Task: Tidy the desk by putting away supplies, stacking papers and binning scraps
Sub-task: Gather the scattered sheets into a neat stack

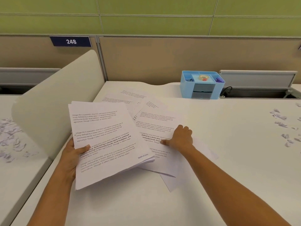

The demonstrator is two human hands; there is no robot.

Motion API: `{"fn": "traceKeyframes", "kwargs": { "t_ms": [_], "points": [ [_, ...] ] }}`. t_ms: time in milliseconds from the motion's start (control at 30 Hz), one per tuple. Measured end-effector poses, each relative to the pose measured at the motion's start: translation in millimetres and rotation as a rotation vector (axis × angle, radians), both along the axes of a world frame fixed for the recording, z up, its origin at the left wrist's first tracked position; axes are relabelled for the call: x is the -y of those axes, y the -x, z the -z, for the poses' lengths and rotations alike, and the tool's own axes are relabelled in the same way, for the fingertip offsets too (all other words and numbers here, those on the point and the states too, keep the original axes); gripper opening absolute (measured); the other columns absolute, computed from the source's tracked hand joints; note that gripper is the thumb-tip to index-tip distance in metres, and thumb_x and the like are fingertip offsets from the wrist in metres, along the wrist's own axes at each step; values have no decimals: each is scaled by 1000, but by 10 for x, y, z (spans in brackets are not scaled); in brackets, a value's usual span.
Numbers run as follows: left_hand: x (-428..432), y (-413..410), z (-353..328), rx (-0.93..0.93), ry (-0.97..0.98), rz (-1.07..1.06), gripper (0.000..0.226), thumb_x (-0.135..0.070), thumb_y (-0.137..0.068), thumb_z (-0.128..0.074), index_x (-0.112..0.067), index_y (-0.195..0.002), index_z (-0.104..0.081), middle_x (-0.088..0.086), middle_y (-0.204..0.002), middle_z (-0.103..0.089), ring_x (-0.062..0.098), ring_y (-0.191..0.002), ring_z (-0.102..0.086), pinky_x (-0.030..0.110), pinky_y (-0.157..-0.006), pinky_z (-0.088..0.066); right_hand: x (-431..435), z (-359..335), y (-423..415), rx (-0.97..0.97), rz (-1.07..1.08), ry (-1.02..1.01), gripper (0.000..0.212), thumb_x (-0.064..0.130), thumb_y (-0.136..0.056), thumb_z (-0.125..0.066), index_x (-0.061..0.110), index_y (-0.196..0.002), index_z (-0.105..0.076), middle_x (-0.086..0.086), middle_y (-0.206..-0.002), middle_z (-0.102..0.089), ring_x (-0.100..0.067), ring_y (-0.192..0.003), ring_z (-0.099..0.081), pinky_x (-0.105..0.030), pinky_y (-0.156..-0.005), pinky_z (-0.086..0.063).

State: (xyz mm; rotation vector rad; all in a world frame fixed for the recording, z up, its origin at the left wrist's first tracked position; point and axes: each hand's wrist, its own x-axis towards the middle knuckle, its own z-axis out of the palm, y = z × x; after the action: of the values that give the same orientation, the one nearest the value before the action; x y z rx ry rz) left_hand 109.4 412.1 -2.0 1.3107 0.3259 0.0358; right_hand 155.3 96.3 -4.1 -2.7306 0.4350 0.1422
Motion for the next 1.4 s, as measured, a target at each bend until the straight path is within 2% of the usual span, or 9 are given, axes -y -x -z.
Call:
{"fn": "traceKeyframes", "kwargs": {
  "t_ms": [133, 300, 533, 700, 800, 900, 1067, 1233, 1400],
  "points": [
    [-22, 11, 48, -15, 13, 4, 48, 16, -85, -46, -6, -128, -49, 8, -104, -64, 19, -69, -71, 33, -51, -57, -24, -25, -42, -13, 34, -19, 89, 52, -69, -74, 1, -128, -31, -15, -131, -38, -29, -124, -36, -30, -98, -36],
    [-54, -9, 154, -29, 10, -16, 49, 14, -84, -49, -13, -125, -52, 15, -122, -60, 30, -93, -62, 38, -63, -58, 13, -122, -70, -61, 44, -96, 88, 40, -72, -77, -4, -130, -27, -14, -131, -38, -27, -125, -37, -30, -99, -37],
    [-56, 0, 142, -46, 10, -30, 49, 14, -85, -50, -11, -127, -51, 14, -120, -60, 30, -92, -63, 38, -65, -58, 23, -118, -100, -47, 142, -389, 84, 17, -68, -83, -2, -129, -28, -17, -131, -47, -31, -122, -47, -34, -95, -41],
    [-129, 7, 119, -62, 29, -24, 48, 12, -86, -50, -10, -128, -51, 15, -121, -60, 31, -95, -62, 41, -63, -58, 244, -162, -115, 97, 246, -649, 73, 10, -75, -75, 7, -135, -33, -15, -134, -46, -31, -121, -47, -35, -97, -40],
    [-130, 22, 94, -33, 17, -14, 41, 13, -86, -48, -13, -117, -57, 11, -112, -63, 25, -83, -68, 35, -55, -58, 559, -315, -176, 193, 273, -713, 61, 11, -76, -75, 6, -130, -45, -13, -130, -52, -33, -116, -53, -41, -99, -44],
    [-90, 33, 78, -19, 29, -4, 40, 14, -86, -47, -19, -105, -59, 5, -103, -65, 16, -68, -71, 32, -52, -58, 839, -516, -159, 144, 262, -760, 49, 6, -79, -70, 1, -124, -52, -15, -122, -59, -35, -103, -60, -42, -91, -49],
    [-33, 31, 106, -29, 18, 5, 48, 14, -85, -50, -11, -126, -52, 12, -114, -63, 32, -93, -63, 39, -61, -59, 978, -655, 25, -8, 265, -820, 41, 2, -87, -60, 0, -126, -50, -16, -123, -59, -37, -105, -59, -46, -90, -49],
    [110, 86, 88, -22, -10, 3, 51, 13, -83, -53, -10, -128, -50, 15, -119, -60, 29, -92, -62, 42, -72, -56, 915, -985, 86, 134, 167, -878, 36, 15, -92, -55, 12, -127, -51, -7, -104, -63, -20, -76, -61, -30, -60, -49],
    [222, 162, 75, -15, -23, -12, 52, 15, -82, -53, -9, -128, -50, 14, -119, -60, 29, -91, -61, 39, -80, -50, 731, -1249, 177, 107, 81, -981, 23, 22, -92, -56, 18, -114, -51, -1, -85, -62, -13, -62, -63, -16, -39, -48]
  ]
}}
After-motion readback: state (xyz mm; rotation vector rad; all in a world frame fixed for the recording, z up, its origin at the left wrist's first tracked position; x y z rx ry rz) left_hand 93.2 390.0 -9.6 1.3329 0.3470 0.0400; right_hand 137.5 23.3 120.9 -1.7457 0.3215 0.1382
